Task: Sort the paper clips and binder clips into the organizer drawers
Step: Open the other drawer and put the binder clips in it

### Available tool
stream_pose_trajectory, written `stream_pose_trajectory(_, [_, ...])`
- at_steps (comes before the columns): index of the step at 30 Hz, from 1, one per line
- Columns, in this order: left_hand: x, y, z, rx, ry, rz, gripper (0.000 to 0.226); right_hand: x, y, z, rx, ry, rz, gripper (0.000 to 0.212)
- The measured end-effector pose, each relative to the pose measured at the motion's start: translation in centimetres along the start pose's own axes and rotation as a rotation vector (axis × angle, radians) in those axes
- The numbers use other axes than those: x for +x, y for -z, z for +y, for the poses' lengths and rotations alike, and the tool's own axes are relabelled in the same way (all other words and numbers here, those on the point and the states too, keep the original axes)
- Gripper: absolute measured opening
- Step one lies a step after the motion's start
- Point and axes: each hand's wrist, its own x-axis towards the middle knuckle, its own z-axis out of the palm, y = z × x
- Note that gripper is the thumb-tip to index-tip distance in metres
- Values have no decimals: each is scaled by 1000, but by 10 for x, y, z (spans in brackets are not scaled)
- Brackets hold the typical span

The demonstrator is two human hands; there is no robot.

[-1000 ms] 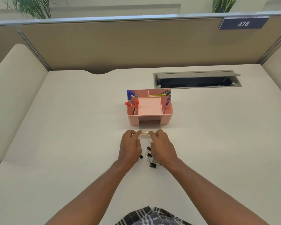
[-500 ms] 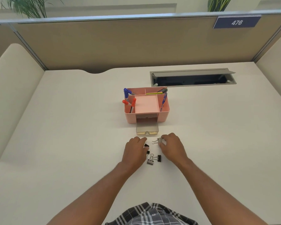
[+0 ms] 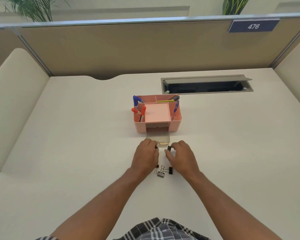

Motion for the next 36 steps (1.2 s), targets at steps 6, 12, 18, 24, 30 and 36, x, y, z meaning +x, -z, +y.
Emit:
stream_pose_trajectory(6, [43, 21, -2, -49, -39, 60, 12, 42, 18, -25, -64, 44, 62, 30])
stream_pose_trajectory(12, [51, 19, -2, -108, -6, -25, 18, 59, 16, -35, -35, 65, -23, 23])
stream_pose_trajectory(18, [13, 20, -16, -152, 80, 112, 23, 30, 28, -5, 39, -88, -71, 26])
stream_pose_trajectory(24, [-46, -2, -28, 41, 52, -59, 29, -18, 15, 14, -89, -205, -331, 29])
stream_pose_trajectory(30, [-55, -15, -28, 84, 31, -113, 12, -29, 2, 1, -98, -180, -307, 14])
stream_pose_trajectory(36, [-45, -8, -24, 32, 11, -56, 27, -27, 1, -1, -73, -163, -325, 14])
